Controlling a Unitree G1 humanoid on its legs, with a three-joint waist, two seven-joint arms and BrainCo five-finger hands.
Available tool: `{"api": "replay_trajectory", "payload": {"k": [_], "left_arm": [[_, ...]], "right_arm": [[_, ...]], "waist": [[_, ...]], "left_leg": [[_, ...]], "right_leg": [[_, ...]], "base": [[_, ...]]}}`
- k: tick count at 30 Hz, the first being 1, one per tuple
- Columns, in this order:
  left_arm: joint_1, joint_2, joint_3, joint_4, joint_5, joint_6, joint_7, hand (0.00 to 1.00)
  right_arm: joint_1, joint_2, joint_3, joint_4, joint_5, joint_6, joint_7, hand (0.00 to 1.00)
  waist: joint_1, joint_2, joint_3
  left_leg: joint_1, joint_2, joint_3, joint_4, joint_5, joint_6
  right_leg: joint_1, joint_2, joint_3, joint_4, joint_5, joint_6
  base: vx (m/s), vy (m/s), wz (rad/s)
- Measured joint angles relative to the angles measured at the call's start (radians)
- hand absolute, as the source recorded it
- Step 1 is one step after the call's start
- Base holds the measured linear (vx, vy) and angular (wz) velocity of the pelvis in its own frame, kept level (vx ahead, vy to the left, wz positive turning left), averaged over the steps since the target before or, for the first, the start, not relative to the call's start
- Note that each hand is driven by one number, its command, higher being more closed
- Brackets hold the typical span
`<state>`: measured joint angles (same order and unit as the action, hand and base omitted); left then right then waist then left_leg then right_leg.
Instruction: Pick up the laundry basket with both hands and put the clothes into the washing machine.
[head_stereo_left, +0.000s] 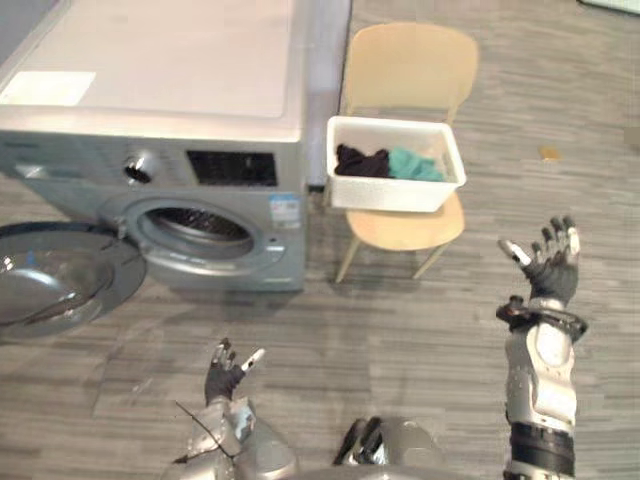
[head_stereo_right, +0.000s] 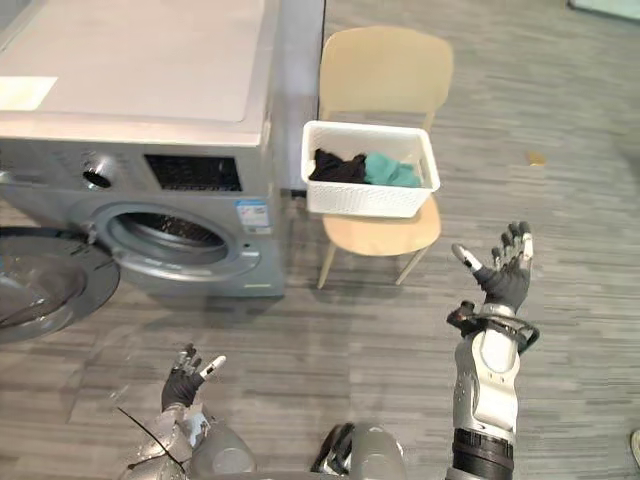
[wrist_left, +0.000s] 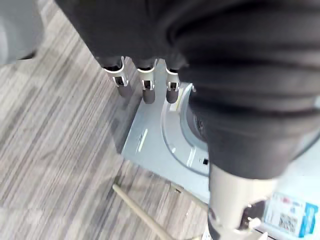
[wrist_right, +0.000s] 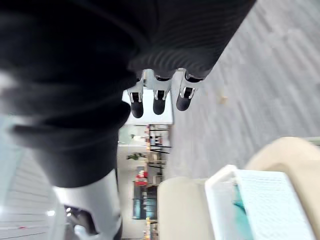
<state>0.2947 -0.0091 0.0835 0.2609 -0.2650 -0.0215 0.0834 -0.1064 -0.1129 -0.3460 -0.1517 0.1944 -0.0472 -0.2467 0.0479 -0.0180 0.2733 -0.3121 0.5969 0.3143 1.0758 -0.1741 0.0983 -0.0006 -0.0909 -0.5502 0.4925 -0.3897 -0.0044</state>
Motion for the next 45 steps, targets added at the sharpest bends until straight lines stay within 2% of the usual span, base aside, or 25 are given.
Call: {"api": "replay_trajectory", "payload": {"k": [1, 3, 5, 6, 7, 8, 9, 11, 12, 14, 17, 20, 22, 23, 24, 25, 26, 28, 29, 31, 34, 35, 40, 42, 45], "left_arm": [[0.002, -0.006, -0.005, 0.000, 0.000, 0.002, -0.001, 0.00], [0.000, -0.022, -0.004, -0.017, 0.000, 0.002, -0.006, 0.00], [-0.003, -0.020, -0.003, -0.023, 0.002, 0.002, -0.005, 0.00], [-0.003, -0.021, -0.003, -0.024, 0.002, 0.002, -0.005, 0.00], [-0.001, -0.018, -0.004, -0.023, 0.002, 0.003, 0.001, 0.00], [-0.001, -0.013, -0.004, -0.018, 0.002, 0.005, 0.005, 0.00], [-0.018, 0.004, -0.004, -0.016, 0.002, 0.010, 0.011, 0.00], [-0.033, 0.013, -0.012, -0.016, 0.005, 0.015, 0.011, 0.00], [-0.035, 0.016, -0.012, -0.020, 0.026, 0.016, 0.010, 0.00], [-0.026, 0.035, -0.011, -0.025, 0.044, 0.016, 0.010, 0.00], [-0.039, 0.050, -0.003, -0.027, 0.045, 0.014, 0.009, 0.00], [-0.037, 0.050, 0.007, -0.024, 0.050, 0.015, 0.009, 0.00], [-0.034, 0.052, 0.018, -0.019, 0.062, 0.015, 0.011, 0.00], [-0.032, 0.052, 0.031, -0.014, 0.062, 0.015, 0.012, 0.00], [-0.029, 0.054, 0.038, -0.013, 0.062, 0.015, 0.013, 0.00], [-0.024, 0.067, 0.047, -0.013, 0.062, 0.015, 0.015, 0.00], [-0.020, 0.066, 0.052, 0.009, 0.062, 0.016, 0.015, 0.00], [-0.009, 0.038, 0.056, 0.022, 0.062, 0.018, 0.014, 0.00], [-0.009, 0.026, 0.050, 0.025, 0.061, 0.018, 0.013, 0.00], [-0.018, -0.018, 0.027, 0.026, 0.060, 0.017, 0.007, 0.00], [-0.032, -0.023, -0.004, 0.027, 0.059, 0.016, 0.001, 0.00], [-0.039, -0.022, -0.007, 0.022, 0.059, 0.011, -0.011, 0.00], [-0.034, -0.012, -0.029, 0.023, 0.059, 0.012, -0.039, 0.00], [-0.040, 0.009, -0.073, 0.021, 0.059, 0.009, -0.046, 0.00], [-0.057, 0.030, -0.095, 0.020, 0.059, 0.008, -0.061, 0.00]], "right_arm": [[-0.015, -0.010, 0.000, -0.004, -0.007, -0.006, -0.005, 0.00], [-0.069, -0.039, 0.000, -0.027, -0.021, -0.021, -0.015, 0.00], [-0.100, -0.048, 0.003, -0.028, -0.051, -0.024, -0.030, 0.00], [-0.103, -0.047, 0.008, -0.028, -0.055, -0.024, -0.035, 0.00], [-0.098, -0.028, 0.013, -0.025, -0.072, -0.024, -0.042, 0.00], [-0.087, -0.004, 0.013, -0.023, -0.079, -0.021, -0.042, 0.00], [-0.060, 0.022, 0.013, -0.023, -0.088, -0.016, -0.040, 0.00], [-0.034, 0.039, 0.015, -0.022, -0.088, -0.008, -0.034, 0.00], [-0.012, 0.048, 0.019, -0.021, -0.088, -0.002, -0.030, 0.00], [0.013, 0.049, 0.023, -0.021, -0.096, 0.002, -0.022, 0.00], [0.024, 0.042, 0.005, -0.018, -0.117, 0.010, -0.009, 0.00], [0.023, 0.033, 0.001, 0.019, -0.117, 0.022, 0.002, 0.00], [0.023, 0.025, 0.005, 0.029, -0.121, 0.033, 0.017, 0.00], [0.018, 0.024, 0.013, 0.029, -0.127, 0.034, 0.028, 0.00], [0.017, 0.024, 0.023, 0.032, -0.127, 0.035, 0.034, 0.00], [0.012, 0.022, 0.058, 0.046, -0.128, 0.036, 0.049, 0.00], [0.001, 0.002, 0.092, 0.065, -0.131, 0.044, 0.069, 0.00], [-0.002, -0.044, 0.128, 0.071, -0.165, 0.060, 0.089, 0.00], [-0.003, -0.061, 0.129, 0.071, -0.188, 0.064, 0.095, 0.00], [-0.012, -0.144, 0.128, 0.101, -0.246, 0.077, 0.098, 0.00], [-0.017, -0.207, 0.128, 0.161, -0.286, 0.096, 0.119, 0.00], [-0.037, -0.234, 0.137, 0.198, -0.318, 0.102, 0.127, 0.00], [-0.188, -0.284, 0.205, 0.375, -0.440, 0.118, 0.163, 0.00], [-0.281, -0.322, 0.230, 0.492, -0.477, 0.131, 0.162, 0.00], [-0.508, -0.414, 0.321, 0.709, -0.486, 0.138, 0.164, 0.00]], "waist": [[0.002, -0.001, 0.000], [0.036, 0.000, -0.002], [0.072, 0.011, -0.012], [0.087, 0.014, -0.015], [0.115, 0.013, -0.026], [0.117, -0.008, -0.034], [0.099, -0.017, -0.041], [0.092, -0.016, -0.040], [0.083, -0.011, -0.044], [0.073, 0.004, -0.066], [0.066, 0.009, -0.088], [0.065, 0.017, -0.088], [0.072, 0.022, -0.090], [0.073, 0.014, -0.094], [0.074, 0.003, -0.101], [0.075, -0.022, -0.117], [0.075, -0.027, -0.134], [0.075, 0.010, -0.150], [0.075, 0.011, -0.151], [0.063, 0.011, -0.151], [0.046, 0.026, -0.146], [0.049, 0.027, -0.146], [0.065, 0.027, -0.138], [0.076, 0.023, -0.119], [0.096, 0.037, -0.049]], "left_leg": [[-0.024, -0.051, -0.018, 0.009, -0.014, -0.018], [-0.088, -0.243, -0.010, -0.117, -0.070, -0.093], [-0.148, -0.354, 0.011, -0.280, -0.071, -0.097], [-0.156, -0.379, 0.008, -0.336, -0.064, -0.095], [-0.143, -0.407, 0.001, -0.394, -0.056, 0.015], [-0.134, -0.412, 0.015, -0.383, -0.068, 0.018], [-0.100, -0.427, 0.017, -0.372, -0.106, 0.046], [-0.033, -0.443, 0.014, -0.386, -0.119, 0.061], [0.036, -0.447, 0.011, -0.423, -0.119, 0.061], [0.117, -0.437, -0.009, -0.489, -0.113, 0.052], [0.163, -0.422, -0.045, -0.539, -0.112, 0.019], [0.163, -0.391, -0.091, -0.521, -0.131, -0.021], [0.163, -0.361, -0.131, -0.491, -0.161, -0.082], [0.162, -0.349, -0.154, -0.483, -0.181, -0.128], [0.159, -0.345, -0.163, -0.483, -0.187, -0.151], [0.144, -0.339, -0.184, -0.484, -0.188, -0.193], [0.131, -0.300, -0.229, -0.480, -0.186, -0.241], [0.109, -0.244, -0.289, -0.549, -0.137, -0.292], [0.108, -0.231, -0.285, -0.576, -0.108, -0.283], [0.101, -0.192, -0.137, -0.638, -0.036, -0.206], [0.139, -0.204, 0.015, -0.662, -0.022, -0.213], [0.142, -0.215, 0.015, -0.684, 0.005, -0.225], [0.103, -0.264, -0.027, -0.701, 0.020, -0.236], [0.073, -0.296, -0.047, -0.712, 0.047, -0.218], [0.014, -0.323, -0.074, -0.718, 0.066, -0.198]], "right_leg": [[0.024, 0.006, -0.003, -0.032, 0.007, 0.001], [0.101, 0.028, -0.004, -0.140, 0.024, 0.014], [0.145, 0.046, -0.001, -0.188, 0.026, 0.021], [0.155, 0.053, 0.006, -0.192, 0.024, 0.032], [0.175, 0.058, 0.030, -0.180, 0.014, 0.061], [0.174, 0.039, 0.040, -0.160, 0.009, 0.070], [0.148, -0.005, 0.041, -0.008, 0.028, 0.099], [0.088, -0.073, 0.065, 0.229, 0.067, 0.101], [0.060, -0.113, 0.074, 0.352, 0.062, 0.092], [0.023, -0.139, 0.048, 0.382, 0.065, 0.056], [-0.081, -0.193, 0.066, 0.247, 0.067, 0.053], [-0.140, -0.199, 0.173, 0.077, 0.102, 0.030], [-0.147, -0.182, 0.274, -0.013, 0.163, 0.035], [-0.148, -0.181, 0.305, -0.038, 0.193, 0.066], [-0.148, -0.181, 0.309, -0.052, 0.214, 0.077], [-0.147, -0.175, 0.301, -0.083, 0.241, 0.101], [-0.136, -0.145, 0.274, -0.086, 0.249, 0.170], [-0.131, -0.076, 0.200, -0.087, 0.218, 0.116], [-0.132, -0.069, 0.177, -0.087, 0.211, 0.103], [-0.122, -0.069, 0.086, -0.114, 0.211, 0.069], [-0.055, -0.066, -0.007, -0.168, 0.220, 0.055], [-0.042, -0.069, -0.026, -0.183, 0.221, 0.056], [-0.034, -0.091, -0.074, -0.235, 0.261, 0.084], [-0.029, -0.102, -0.103, -0.272, 0.290, 0.099], [-0.051, -0.116, -0.139, -0.300, 0.326, 0.103]], "base": [[0.31, -0.095, 0.10], [0.29, -0.012, -0.03], [0.29, 0.035, -0.23], [0.38, 0.065, -0.51], [0.34, 0.064, -0.37], [0.58, 0.125, 0.00], [0.59, 0.146, 0.32], [0.47, 0.101, 0.23], [0.42, 0.027, 0.07], [0.38, 0.017, 0.01], [0.26, -0.056, 0.18], [0.19, -0.217, 0.39], [0.17, -0.365, 0.55], [0.14, -0.404, 0.61], [0.13, -0.500, 0.61], [0.13, -0.603, 0.54], [0.13, -0.623, 0.52], [0.09, -0.542, 0.54], [0.11, -0.532, 0.84], [0.12, -0.390, 0.93], [0.09, -0.160, 0.98], [0.06, -0.073, 0.57], [0.02, 0.075, 0.34], [-0.01, 0.126, 0.51], [-0.07, 0.156, 0.39]]}}
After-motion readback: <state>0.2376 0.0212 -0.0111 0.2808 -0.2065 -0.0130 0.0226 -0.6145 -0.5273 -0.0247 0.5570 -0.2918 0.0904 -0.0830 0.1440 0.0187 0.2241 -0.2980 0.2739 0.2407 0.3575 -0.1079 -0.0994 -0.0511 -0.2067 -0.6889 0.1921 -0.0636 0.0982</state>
